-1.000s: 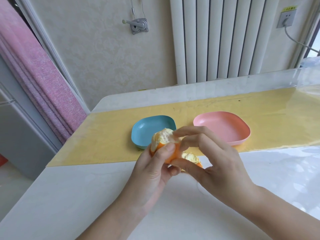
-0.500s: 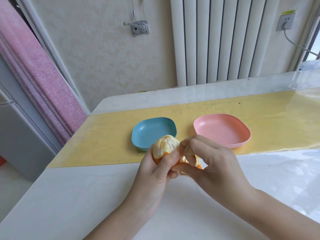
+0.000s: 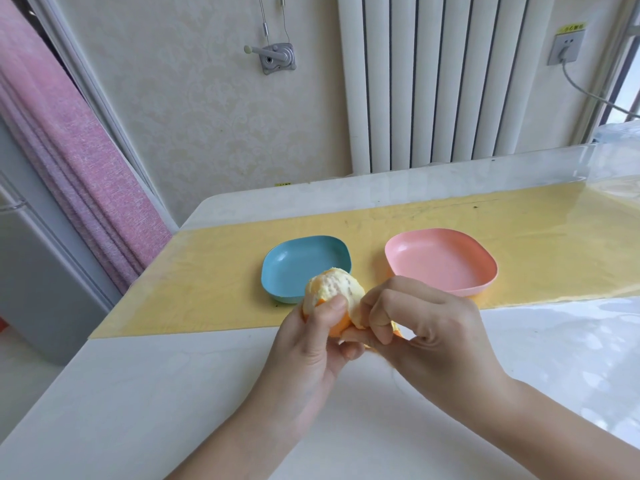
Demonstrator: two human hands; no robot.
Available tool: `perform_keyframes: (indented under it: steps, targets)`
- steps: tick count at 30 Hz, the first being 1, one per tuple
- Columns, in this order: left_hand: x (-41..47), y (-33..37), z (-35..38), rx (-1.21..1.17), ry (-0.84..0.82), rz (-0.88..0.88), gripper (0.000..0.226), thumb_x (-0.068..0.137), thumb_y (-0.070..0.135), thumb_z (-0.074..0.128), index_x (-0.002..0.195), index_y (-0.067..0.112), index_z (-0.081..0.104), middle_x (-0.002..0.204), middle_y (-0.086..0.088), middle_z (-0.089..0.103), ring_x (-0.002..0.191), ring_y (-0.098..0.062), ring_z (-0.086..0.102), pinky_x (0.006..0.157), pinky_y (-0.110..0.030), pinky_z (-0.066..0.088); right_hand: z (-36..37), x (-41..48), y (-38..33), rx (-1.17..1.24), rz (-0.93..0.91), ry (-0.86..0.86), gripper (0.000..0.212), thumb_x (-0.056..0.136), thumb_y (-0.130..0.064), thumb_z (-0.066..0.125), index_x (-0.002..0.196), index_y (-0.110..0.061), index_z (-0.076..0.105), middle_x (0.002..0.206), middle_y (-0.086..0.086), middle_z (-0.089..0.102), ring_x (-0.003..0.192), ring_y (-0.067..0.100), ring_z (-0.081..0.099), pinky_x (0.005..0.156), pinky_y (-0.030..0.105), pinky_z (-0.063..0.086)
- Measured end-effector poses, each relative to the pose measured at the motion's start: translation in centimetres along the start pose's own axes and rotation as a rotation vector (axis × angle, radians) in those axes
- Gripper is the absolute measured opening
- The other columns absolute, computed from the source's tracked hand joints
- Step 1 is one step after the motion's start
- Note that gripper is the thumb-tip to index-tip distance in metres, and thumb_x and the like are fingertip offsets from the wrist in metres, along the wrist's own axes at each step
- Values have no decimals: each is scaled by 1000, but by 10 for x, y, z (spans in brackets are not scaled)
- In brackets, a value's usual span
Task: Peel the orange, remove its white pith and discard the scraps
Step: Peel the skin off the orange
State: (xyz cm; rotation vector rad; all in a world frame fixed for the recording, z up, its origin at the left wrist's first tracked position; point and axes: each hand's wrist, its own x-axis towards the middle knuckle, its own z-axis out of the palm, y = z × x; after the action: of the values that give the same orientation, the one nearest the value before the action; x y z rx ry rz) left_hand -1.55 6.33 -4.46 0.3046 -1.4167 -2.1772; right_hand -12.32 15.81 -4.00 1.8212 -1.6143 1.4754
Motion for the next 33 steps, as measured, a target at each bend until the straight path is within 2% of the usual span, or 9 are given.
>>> perform_keyframes:
  steps: [6,11,14,16,18,21,25,29,33]
  targets:
    - [-1,0,0,-415,-48,-217,32,58,33,85,79,14,70,71,-3,58,55,-6,49,46,-16,40,0,2,-13,44,33,48,38,69,8,77,58,-10,45,69,-1,56,62,11,52,54,9,38]
    - [-1,3,2,-564,-79,-290,38,56,23,87,86,6,70,79,-9,58,55,-12,48,41,-18,42,-6,13,-24,983,638,111,41,61,8,79,57,-17,47,62,4,52,52,13,54,47,21,50]
    - [1,9,-1,-618,-102,-324,55,54,20,88,99,0,64,82,-15,59,52,-15,47,38,-20,42,-13,16,-13,1120,722,131,36,57,3,81,66,-14,50,62,3,54,54,15,52,54,19,47]
    - [3,12,-4,-634,-99,-325,66,52,20,88,107,2,57,89,-19,61,52,-15,48,39,-21,43,-20,20,-6,1030,736,159,22,58,-12,77,69,-15,58,63,0,55,57,11,52,58,15,46]
    - [4,15,-6,-627,-83,-304,70,48,20,90,107,2,58,91,-20,60,54,-17,50,41,-22,45,-25,20,0,704,720,97,13,60,-18,78,67,-23,68,64,-1,58,59,10,53,59,15,45]
    - [7,18,-9,-545,-51,-267,66,41,23,93,98,0,68,87,-17,55,56,-17,51,45,-22,47,-23,14,11,197,660,-59,16,75,-15,77,71,-31,74,71,-2,69,66,15,62,65,26,51]
    - [10,19,-12,-407,18,-226,61,44,27,92,97,3,72,90,-16,58,57,-17,55,47,-23,49,-9,1,21,-95,539,-224,17,90,-30,60,89,-25,76,87,-11,69,84,6,60,71,19,44]
    - [10,21,-9,-283,72,-201,37,76,28,65,108,7,64,105,-21,64,60,-18,58,47,-22,47,-10,3,23,-75,476,-204,42,92,-51,49,125,-28,61,121,-23,54,114,-4,48,88,1,34]
    - [6,22,-8,-201,0,-179,34,78,34,63,102,10,68,100,-19,63,59,-15,54,47,-21,42,-10,5,14,80,321,-205,63,77,-53,67,132,-27,52,123,-18,54,113,6,55,95,21,45]
